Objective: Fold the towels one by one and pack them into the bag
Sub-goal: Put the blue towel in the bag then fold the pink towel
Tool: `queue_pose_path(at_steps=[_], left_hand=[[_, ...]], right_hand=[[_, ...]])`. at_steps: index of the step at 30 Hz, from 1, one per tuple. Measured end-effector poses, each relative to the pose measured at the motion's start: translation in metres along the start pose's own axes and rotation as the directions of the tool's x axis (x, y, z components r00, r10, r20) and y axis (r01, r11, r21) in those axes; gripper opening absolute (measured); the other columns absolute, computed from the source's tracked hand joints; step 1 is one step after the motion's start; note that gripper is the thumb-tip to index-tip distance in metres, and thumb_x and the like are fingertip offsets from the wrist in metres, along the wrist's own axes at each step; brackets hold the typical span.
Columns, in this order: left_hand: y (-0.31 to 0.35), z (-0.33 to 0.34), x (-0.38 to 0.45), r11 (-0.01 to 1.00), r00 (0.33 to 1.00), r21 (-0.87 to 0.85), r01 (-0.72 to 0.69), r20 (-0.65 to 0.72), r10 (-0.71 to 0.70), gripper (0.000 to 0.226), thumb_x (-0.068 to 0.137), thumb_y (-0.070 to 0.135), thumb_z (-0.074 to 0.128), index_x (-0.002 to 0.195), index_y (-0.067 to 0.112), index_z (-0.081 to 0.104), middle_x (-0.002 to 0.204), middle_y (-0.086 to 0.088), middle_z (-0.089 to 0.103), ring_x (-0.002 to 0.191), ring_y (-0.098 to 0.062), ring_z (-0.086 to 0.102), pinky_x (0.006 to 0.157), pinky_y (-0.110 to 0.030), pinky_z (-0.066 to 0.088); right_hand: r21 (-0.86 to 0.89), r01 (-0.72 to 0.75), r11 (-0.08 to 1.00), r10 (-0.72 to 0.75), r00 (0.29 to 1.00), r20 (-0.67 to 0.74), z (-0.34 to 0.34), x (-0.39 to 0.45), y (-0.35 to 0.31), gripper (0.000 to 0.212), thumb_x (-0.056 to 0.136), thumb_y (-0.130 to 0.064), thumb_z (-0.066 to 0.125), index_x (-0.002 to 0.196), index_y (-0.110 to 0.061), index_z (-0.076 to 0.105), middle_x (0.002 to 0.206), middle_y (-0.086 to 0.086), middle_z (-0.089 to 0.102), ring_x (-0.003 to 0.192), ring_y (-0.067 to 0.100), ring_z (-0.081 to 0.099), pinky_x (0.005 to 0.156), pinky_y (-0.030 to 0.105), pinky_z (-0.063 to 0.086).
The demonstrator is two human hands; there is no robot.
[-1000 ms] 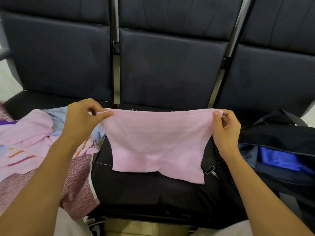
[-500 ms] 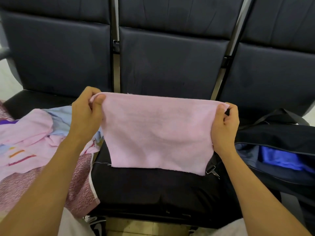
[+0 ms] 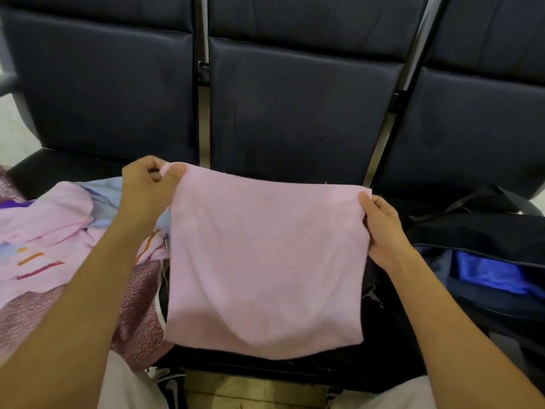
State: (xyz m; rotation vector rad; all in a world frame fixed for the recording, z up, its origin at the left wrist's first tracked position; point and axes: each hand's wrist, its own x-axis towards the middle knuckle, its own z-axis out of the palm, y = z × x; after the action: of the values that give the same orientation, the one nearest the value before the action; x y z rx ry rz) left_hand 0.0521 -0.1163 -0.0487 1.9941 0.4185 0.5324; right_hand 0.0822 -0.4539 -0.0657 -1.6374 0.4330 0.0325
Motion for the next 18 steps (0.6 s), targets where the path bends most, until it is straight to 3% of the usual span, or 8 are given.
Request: queue_pose_path(at_steps=[2, 4, 10, 13, 18], left_hand=[[-0.004, 0.006, 0.002, 0.988, 0.989, 0.094, -0.125, -0.062, 0.131, 0.020, 0.092, 0.026, 0.064, 0.090, 0.006, 0.062, 0.078, -0.002, 0.059, 0.065, -0.008, 0.052, 0.061, -0.018, 0.042], [-0.005, 0.011, -0.001, 0.979, 0.983, 0.131, -0.159, -0.071, 0.169, 0.020, 0.093, 0.027, 0.064, 0.091, 0.007, 0.061, 0.082, -0.001, 0.060, 0.067, -0.008, 0.052, 0.062, -0.016, 0.042], [-0.007, 0.019, -0.007, 0.982, 0.981, 0.100, -0.162, -0.087, 0.171, 0.020, 0.092, 0.026, 0.065, 0.091, 0.007, 0.063, 0.083, -0.003, 0.063, 0.071, -0.013, 0.058, 0.066, -0.022, 0.049], [-0.007, 0.021, -0.011, 0.991, 0.990, 0.036, -0.129, -0.059, 0.131, 0.014, 0.089, 0.026, 0.069, 0.090, 0.012, 0.068, 0.082, -0.001, 0.067, 0.075, -0.010, 0.063, 0.068, -0.024, 0.053], [-0.001, 0.026, -0.014, 0.987, 0.996, -0.151, 0.054, -0.063, -0.064, 0.009, 0.089, 0.024, 0.069, 0.092, 0.016, 0.069, 0.082, 0.000, 0.067, 0.078, -0.015, 0.063, 0.076, -0.033, 0.056]], right_hand=[[0.030, 0.159, 0.987, -0.157, 0.986, -0.062, 0.001, 0.000, 0.007, 0.020, 0.102, -0.030, 0.051, 0.105, -0.013, 0.061, 0.097, 0.003, 0.062, 0.088, 0.018, 0.058, 0.079, 0.034, 0.052], [0.038, 0.237, 0.971, -0.232, 0.966, -0.114, 0.003, 0.002, 0.008, 0.019, 0.101, -0.029, 0.055, 0.106, -0.012, 0.063, 0.091, -0.001, 0.061, 0.086, 0.014, 0.056, 0.079, 0.031, 0.050], [0.071, 0.278, 0.958, -0.272, 0.958, -0.086, 0.006, 0.000, 0.012, 0.006, 0.096, -0.023, 0.064, 0.098, -0.021, 0.070, 0.099, 0.004, 0.072, 0.101, 0.022, 0.067, 0.096, 0.039, 0.055], [0.096, 0.281, 0.955, -0.276, 0.959, -0.060, 0.010, -0.003, 0.013, 0.010, 0.096, -0.020, 0.064, 0.102, -0.016, 0.071, 0.099, 0.005, 0.073, 0.098, 0.021, 0.068, 0.089, 0.034, 0.057], [0.256, 0.191, 0.947, -0.184, 0.982, -0.053, 0.009, -0.004, 0.011, 0.011, 0.098, -0.018, 0.061, 0.096, -0.011, 0.070, 0.092, 0.004, 0.067, 0.088, 0.018, 0.064, 0.078, 0.028, 0.056]])
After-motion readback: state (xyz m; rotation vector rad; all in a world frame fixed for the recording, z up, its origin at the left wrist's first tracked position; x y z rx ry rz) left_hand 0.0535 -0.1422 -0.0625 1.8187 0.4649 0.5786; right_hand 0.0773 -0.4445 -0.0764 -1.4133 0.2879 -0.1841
